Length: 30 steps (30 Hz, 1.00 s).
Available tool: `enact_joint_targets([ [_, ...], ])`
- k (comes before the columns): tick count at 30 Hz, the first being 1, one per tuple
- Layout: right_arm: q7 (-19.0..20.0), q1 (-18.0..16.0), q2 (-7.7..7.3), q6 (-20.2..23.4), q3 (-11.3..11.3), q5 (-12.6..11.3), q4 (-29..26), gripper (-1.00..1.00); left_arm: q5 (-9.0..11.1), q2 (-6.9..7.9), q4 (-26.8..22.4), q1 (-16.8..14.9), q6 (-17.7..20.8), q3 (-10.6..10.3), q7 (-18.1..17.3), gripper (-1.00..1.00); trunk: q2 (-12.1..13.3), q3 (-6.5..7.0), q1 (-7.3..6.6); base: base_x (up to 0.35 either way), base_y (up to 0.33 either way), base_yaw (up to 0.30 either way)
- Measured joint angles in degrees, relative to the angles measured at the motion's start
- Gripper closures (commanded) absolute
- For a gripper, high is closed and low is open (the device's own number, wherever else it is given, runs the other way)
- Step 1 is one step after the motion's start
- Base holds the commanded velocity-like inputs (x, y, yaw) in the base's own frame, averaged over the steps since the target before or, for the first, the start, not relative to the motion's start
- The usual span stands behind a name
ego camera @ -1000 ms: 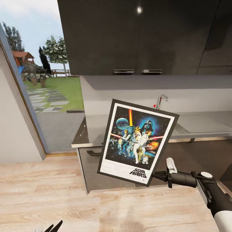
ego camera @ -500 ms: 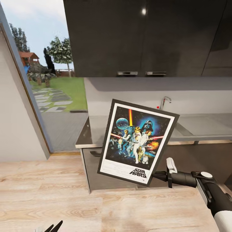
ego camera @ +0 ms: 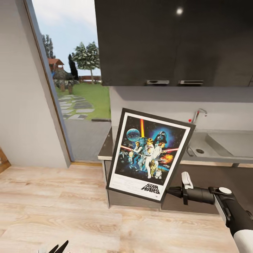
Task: Pick up the poster from the kitchen countertop and hang it on one of the wall nails in the kitchen.
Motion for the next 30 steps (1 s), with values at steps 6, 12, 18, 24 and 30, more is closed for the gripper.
enact_joint_targets([
  [6,0.0,0.0,0.00,0.0,0.1,0.0,-0.1,1.00,0.0,0.00,0.0,0.0,0.0,0.0,0.0,-1.00,2.4,1.08,-1.32,0.000,0.000,0.289],
  [12,0.0,0.0,0.02,0.0,0.1,0.0,-0.1,1.00,0.0,0.00,0.0,0.0,0.0,0.0,0.0,-1.00,4.8,2.16,-2.64,0.000,0.000,0.290],
  [18,0.0,0.0,0.02,-0.1,0.1,0.0,0.0,1.00,0.0,0.00,0.0,0.0,0.0,-0.1,0.0,-1.00,7.2,3.25,-3.96,0.000,0.000,0.290],
  [24,0.0,0.0,0.00,-0.1,0.1,0.1,0.0,1.00,0.0,0.00,0.0,0.0,0.0,-0.1,0.0,-1.00,9.6,4.33,-5.28,0.000,0.000,0.290],
  [30,0.0,0.0,0.02,-0.1,0.2,0.1,0.0,1.00,0.0,0.00,0.0,0.0,0.0,-0.1,0.0,-1.00,12.1,5.41,-6.60,0.000,0.000,0.290],
])
